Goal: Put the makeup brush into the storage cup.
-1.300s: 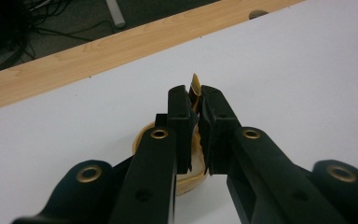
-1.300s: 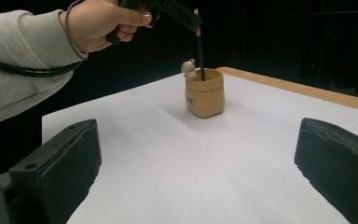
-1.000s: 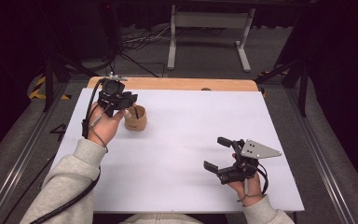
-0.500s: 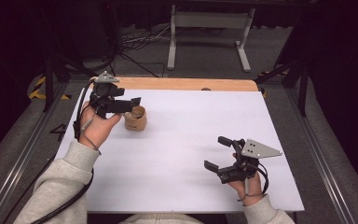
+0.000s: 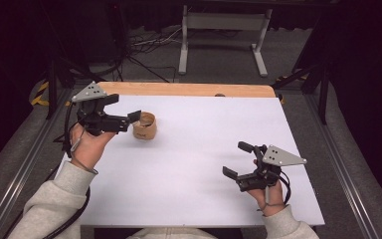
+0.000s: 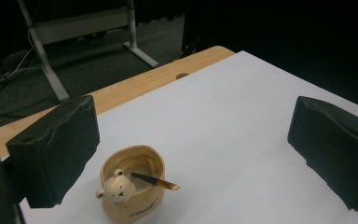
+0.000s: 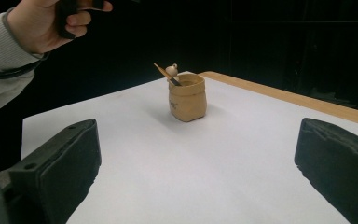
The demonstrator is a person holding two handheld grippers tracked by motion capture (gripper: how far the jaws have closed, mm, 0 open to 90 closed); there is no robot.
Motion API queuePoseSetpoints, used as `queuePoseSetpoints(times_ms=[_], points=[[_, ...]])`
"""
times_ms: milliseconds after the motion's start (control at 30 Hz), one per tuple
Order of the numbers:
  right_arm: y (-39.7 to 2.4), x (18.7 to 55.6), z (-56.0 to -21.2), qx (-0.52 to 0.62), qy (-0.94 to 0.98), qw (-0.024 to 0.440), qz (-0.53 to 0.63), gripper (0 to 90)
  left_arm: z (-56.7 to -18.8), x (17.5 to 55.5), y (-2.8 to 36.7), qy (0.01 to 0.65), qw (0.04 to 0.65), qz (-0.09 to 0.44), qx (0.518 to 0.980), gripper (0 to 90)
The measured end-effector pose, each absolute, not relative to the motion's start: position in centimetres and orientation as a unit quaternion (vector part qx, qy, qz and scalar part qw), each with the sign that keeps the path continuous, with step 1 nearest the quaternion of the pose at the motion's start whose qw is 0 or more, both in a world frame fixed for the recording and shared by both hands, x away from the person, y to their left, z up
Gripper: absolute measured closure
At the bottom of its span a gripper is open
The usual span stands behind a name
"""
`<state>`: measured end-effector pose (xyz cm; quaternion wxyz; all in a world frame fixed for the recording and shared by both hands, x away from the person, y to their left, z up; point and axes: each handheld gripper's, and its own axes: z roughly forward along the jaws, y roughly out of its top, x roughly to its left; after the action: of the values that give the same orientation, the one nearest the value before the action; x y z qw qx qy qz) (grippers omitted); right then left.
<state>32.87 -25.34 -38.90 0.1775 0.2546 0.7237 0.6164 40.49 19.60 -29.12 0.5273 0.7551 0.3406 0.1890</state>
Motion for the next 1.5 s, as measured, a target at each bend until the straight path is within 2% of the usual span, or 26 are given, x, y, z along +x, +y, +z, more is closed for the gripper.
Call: queuePoseSetpoints(times_ms=[133, 667, 867, 1500], points=[[-25.6, 33.0, -38.9, 0.257, 0.722, 0.183, 0.616, 0.8, -29.7, 39.1, 19.6, 0.324, 0.533, 0.207, 0.754, 2.2], [-26.2, 33.0, -39.1, 0.264, 0.719, 0.200, 0.612, 0.7, -33.3, 35.8, 21.1, 0.303, 0.581, 0.209, 0.726, 1.6], [-26.4, 33.1, -39.2, 0.263, 0.719, 0.206, 0.609, 0.7, -34.7, 34.2, 21.2, 0.288, 0.587, 0.229, 0.721, 1.2], [-27.2, 32.9, -40.0, 0.255, 0.727, 0.217, 0.600, 0.7, -39.6, 31.9, 22.2, 0.282, 0.596, 0.203, 0.724, 1.0]])
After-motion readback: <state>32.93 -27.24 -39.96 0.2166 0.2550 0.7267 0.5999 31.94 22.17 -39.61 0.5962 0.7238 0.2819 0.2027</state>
